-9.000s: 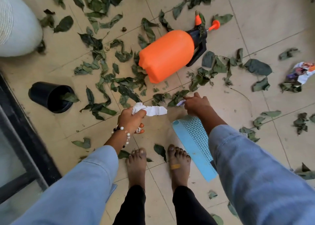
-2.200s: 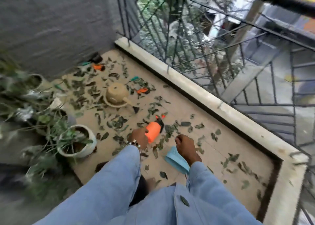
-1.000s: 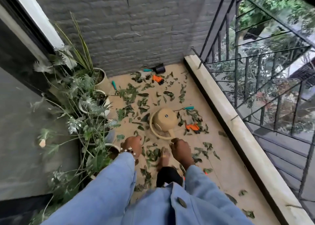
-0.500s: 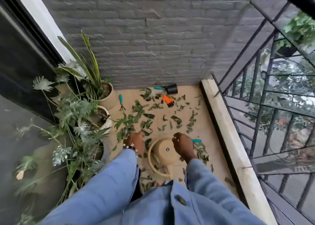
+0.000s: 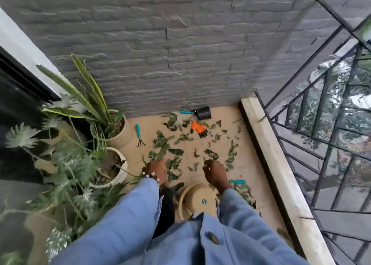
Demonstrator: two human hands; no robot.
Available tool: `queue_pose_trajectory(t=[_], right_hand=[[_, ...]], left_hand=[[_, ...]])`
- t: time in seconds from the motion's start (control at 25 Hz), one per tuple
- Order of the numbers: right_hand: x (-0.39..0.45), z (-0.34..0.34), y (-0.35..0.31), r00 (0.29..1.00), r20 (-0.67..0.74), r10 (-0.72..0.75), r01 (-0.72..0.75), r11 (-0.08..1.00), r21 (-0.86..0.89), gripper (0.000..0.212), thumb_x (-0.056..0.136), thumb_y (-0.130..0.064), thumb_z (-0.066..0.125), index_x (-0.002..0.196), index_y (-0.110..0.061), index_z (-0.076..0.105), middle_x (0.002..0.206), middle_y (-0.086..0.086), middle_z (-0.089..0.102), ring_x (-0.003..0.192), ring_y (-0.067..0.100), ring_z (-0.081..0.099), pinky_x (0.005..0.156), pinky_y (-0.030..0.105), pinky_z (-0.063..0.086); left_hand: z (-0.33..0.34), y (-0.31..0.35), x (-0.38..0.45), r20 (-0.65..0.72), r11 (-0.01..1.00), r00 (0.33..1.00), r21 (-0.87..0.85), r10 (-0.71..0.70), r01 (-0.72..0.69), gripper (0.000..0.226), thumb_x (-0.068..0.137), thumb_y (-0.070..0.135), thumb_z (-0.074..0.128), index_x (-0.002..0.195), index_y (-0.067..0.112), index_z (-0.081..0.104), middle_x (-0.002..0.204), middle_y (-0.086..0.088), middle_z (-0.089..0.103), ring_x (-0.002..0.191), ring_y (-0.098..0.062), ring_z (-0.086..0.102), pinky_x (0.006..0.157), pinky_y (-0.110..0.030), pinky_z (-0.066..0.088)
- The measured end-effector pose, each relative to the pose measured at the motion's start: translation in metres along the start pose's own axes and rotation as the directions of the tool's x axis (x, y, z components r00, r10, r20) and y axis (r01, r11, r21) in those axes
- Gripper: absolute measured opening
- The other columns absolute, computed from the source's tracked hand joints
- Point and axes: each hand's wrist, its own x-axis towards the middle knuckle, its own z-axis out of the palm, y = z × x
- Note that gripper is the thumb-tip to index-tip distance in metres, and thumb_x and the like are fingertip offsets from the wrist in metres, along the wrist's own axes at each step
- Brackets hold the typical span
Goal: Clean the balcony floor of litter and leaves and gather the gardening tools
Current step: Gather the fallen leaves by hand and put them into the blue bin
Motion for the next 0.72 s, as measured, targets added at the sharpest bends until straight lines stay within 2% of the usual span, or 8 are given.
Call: queue_pose_trajectory(t=[0.2, 0.4, 0.52, 0.72], right_hand=[[0.083, -0.009, -0.075, 0.995, 0.092, 0.034, -0.032, 0.999, -0.025, 0.034, 0.094, -0.029, 0.049, 0.123, -0.013, 0.059, 0.122, 0.013, 0.062, 0.114, 0.031, 0.055, 0.093, 0.034, 0.045], [0.151, -0.034, -0.129, 0.998, 0.05, 0.024, -0.024, 1.0, 0.001, 0.034, 0.093, -0.025, 0.05, 0.124, -0.012, 0.058, 0.118, 0.016, 0.063, 0.112, 0.034, 0.056, 0.089, 0.038, 0.048], [0.183, -0.042, -0.142, 0.998, 0.046, 0.045, -0.045, 0.999, 0.016, 0.033, 0.092, -0.023, 0.053, 0.122, -0.009, 0.059, 0.119, 0.017, 0.063, 0.113, 0.035, 0.054, 0.092, 0.039, 0.046], [0.238, -0.052, -0.155, 0.999, 0.011, 0.031, -0.031, 0.999, 0.04, 0.031, 0.091, -0.022, 0.054, 0.118, -0.007, 0.062, 0.116, 0.018, 0.065, 0.111, 0.037, 0.056, 0.092, 0.043, 0.047]], left_hand=[[-0.072, -0.033, 0.1, 0.06, 0.999, 0.998, 0.047, 0.019, -0.022, 0.042, 0.089, 0.018, 0.051, 0.131, 0.021, 0.054, 0.129, -0.01, 0.06, 0.118, -0.03, 0.056, 0.097, -0.036, 0.047], [-0.145, -0.044, 0.183, 0.018, 0.993, 0.997, 0.091, 0.073, -0.074, 0.039, 0.091, 0.014, 0.049, 0.129, 0.019, 0.056, 0.12, -0.014, 0.064, 0.113, -0.034, 0.059, 0.092, -0.037, 0.05], [-0.162, -0.042, 0.208, -0.011, 0.999, 0.999, 0.011, 0.053, -0.053, 0.038, 0.092, 0.015, 0.049, 0.129, 0.019, 0.057, 0.122, -0.015, 0.064, 0.113, -0.034, 0.06, 0.092, -0.037, 0.049], [-0.159, -0.043, 0.239, 0.066, 0.999, 0.997, -0.03, 0.041, -0.04, 0.038, 0.093, 0.015, 0.049, 0.131, 0.019, 0.055, 0.126, -0.015, 0.061, 0.116, -0.033, 0.057, 0.093, -0.037, 0.048]])
